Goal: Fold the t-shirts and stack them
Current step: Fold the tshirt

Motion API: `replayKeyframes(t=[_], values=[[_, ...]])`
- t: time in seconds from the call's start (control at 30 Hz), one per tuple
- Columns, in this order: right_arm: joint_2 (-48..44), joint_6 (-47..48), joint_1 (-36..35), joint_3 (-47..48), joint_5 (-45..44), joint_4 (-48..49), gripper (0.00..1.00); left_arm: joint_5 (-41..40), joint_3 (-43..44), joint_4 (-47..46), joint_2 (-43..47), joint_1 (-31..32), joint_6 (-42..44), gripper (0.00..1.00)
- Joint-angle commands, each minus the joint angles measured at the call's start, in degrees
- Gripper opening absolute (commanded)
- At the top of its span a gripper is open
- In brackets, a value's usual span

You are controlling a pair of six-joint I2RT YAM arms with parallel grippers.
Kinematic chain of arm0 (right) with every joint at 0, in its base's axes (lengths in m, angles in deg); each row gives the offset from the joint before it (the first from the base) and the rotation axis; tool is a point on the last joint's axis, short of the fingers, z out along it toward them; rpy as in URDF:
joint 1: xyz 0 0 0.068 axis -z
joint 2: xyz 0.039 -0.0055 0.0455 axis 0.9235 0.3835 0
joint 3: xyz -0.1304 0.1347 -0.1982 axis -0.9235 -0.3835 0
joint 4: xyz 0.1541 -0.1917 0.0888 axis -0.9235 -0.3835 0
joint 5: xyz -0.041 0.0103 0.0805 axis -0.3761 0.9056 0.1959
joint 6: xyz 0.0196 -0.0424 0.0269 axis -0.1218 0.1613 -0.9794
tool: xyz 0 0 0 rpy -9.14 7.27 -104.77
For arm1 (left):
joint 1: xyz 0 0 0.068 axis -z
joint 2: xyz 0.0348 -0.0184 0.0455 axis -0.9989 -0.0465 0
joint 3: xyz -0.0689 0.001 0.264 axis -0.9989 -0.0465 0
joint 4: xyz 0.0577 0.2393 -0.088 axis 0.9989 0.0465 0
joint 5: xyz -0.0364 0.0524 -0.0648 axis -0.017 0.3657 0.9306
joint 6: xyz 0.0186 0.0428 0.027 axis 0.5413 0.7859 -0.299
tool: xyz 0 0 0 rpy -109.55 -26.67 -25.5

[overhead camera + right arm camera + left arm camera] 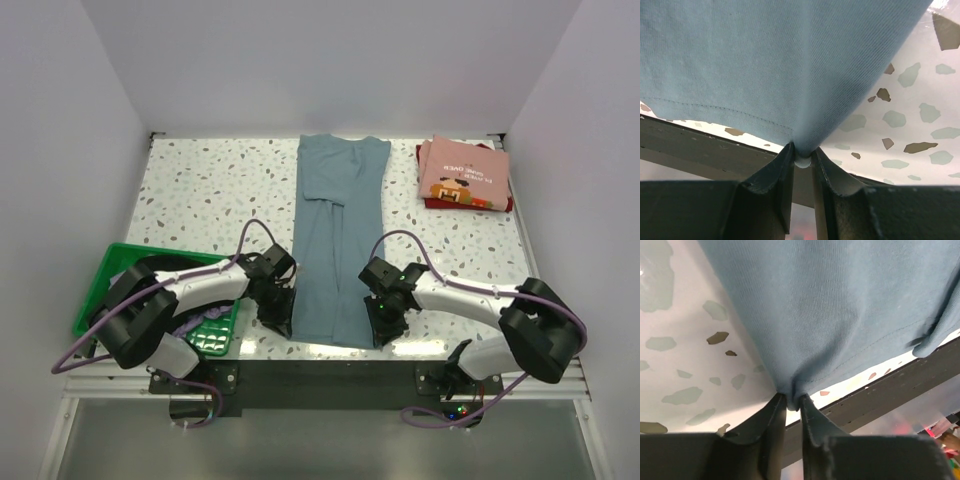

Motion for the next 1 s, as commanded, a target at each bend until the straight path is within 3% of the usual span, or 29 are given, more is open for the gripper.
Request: replayKeyframes(t=[0.0,0.2,0.6,0.97], values=[[-1.59,1.10,-0.31,-0.62,0.30,-1.11,0.23,-3.39,-1.21,-5.38,-1.80,0.10,0.90,0.19],[-2.29,0.66,-0.31,-1.15,0.57,-1.02,0.18,-1.71,-1.74,-6.27,-0.75,0.28,1.17,0.00],[-4.40,-1.18,-0.31,0.08,-1.54,-5.06,0.00,-1.18,-1.21,-1.44,5.75,0.46,0.02,0.00],[-4.49,-1.45,-0.31,1.40,-2.07,-7.70,0.00,0.05,-3.32,-1.00,9.45,0.72,-1.73,0.00]])
